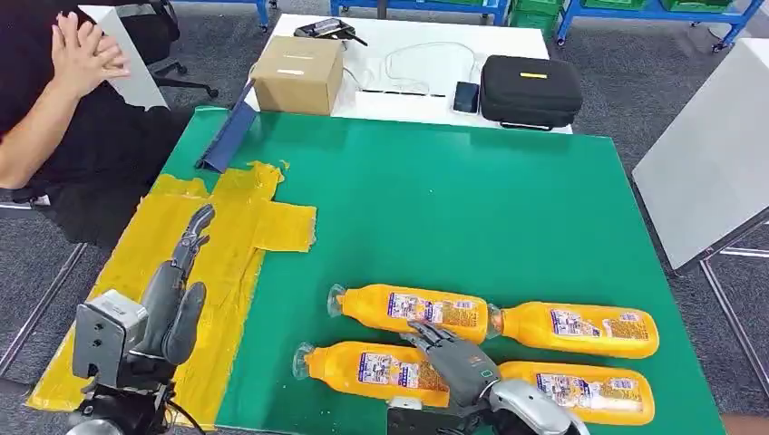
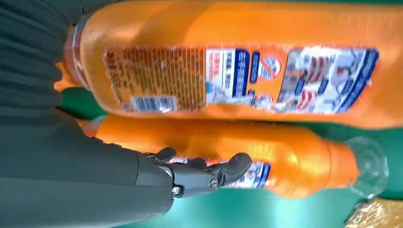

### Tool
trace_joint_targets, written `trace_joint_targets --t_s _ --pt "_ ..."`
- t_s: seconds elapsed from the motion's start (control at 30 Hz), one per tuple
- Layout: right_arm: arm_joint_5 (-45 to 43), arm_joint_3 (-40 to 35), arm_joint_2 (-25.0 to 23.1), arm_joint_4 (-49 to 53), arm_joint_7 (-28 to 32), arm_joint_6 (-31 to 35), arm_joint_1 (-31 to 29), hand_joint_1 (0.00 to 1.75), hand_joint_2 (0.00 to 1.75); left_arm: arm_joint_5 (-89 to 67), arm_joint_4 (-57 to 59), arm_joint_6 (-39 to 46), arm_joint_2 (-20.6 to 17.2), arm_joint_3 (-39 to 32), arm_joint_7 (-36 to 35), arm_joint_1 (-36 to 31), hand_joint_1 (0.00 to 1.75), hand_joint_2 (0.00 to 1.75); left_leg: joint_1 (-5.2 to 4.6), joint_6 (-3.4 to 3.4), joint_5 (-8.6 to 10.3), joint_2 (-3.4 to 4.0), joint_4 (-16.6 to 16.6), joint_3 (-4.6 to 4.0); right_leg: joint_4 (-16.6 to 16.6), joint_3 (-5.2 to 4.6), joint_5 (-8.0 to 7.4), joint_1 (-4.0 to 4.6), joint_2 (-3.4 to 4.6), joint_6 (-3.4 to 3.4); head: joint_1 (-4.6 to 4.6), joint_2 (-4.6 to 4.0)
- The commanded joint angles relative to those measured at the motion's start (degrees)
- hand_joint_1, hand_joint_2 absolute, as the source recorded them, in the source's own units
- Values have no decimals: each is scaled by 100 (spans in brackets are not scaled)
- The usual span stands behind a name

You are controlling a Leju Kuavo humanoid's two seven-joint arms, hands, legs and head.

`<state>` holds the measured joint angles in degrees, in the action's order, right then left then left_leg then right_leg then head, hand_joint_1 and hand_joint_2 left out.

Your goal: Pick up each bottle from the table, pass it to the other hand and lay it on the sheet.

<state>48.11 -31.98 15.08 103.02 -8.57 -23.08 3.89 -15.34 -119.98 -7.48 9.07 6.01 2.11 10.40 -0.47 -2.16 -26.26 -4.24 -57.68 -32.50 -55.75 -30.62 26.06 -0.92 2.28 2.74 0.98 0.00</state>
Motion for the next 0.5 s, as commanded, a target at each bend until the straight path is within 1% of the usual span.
trace_joint_targets --t_s 0.03,0.07,0.13,0.17,0.23,0.27,0.3,0.33,0.37,0.4,0.43,0.5 --pt "246 -364 -212 -460 -120 -413 -383 0 175 83 196 -63 -42 288 -505 -558 0 0 8 14 -2 35 -7 -4 -1 -1 -2 11 -11 -11 -2 0" --pt "246 -364 -212 -460 -120 -413 -383 0 175 83 196 -63 -42 288 -505 -558 0 0 5 9 1 21 -1 -6 2 -2 -3 7 -8 -7 -2 0" --pt "306 -407 -168 -527 -112 -526 -390 0 175 120 212 -53 -90 328 -538 -566 0 0 7 18 1 41 1 1 5 6 -4 11 -14 -14 -2 0" --pt "382 -476 -133 -596 -65 -627 -425 0 175 154 239 -45 -98 345 -553 -596 0 0 5 13 0 32 2 3 4 6 -2 8 -9 -10 0 0" --pt "565 -708 -41 -856 154 -905 -574 0 175 235 324 -42 -101 393 -595 -710 0 0 9 19 -1 48 3 6 8 8 -3 13 -13 -16 0 0" --pt "586 -767 -60 -993 280 -1015 -609 143 175 288 371 -33 -101 418 -624 -782 0 0 7 15 0 34 3 5 9 10 -2 11 -15 -11 0 0" --pt "599 -794 -70 -1055 321 -1064 -613 173 175 312 399 -29 -100 433 -642 -821 0 0 9 17 1 39 6 11 14 17 -3 14 -19 -13 0 0" --pt "634 -841 -66 -1105 381 -1150 -618 175 175 347 421 -20 -103 450 -670 -855 0 0 7 13 2 28 6 7 12 13 -4 11 -15 -10 0 0" --pt "311 -713 -187 -1300 713 -1087 -599 175 175 378 463 1 -91 450 -714 -875 0 0 8 16 1 38 7 12 14 18 -4 13 -17 -12 -2 0" --pt "351 -770 -286 -2019 1018 -811 -849 175 175 379 558 9 -93 456 -713 -910 0 0 7 12 1 30 5 7 10 12 -3 10 -12 -9 -2 0" --pt "413 -803 -330 -2320 1145 -687 -945 175 175 389 591 41 -81 443 -697 -920 0 0 10 16 4 38 12 16 20 23 -7 14 -16 -13 0 0" --pt "470 -781 -372 -2524 1246 -617 -973 175 175 409 589 73 -75 416 -676 -917 0 0 10 17 6 41 20 25 28 29 -11 14 -11 -13 -2 0"
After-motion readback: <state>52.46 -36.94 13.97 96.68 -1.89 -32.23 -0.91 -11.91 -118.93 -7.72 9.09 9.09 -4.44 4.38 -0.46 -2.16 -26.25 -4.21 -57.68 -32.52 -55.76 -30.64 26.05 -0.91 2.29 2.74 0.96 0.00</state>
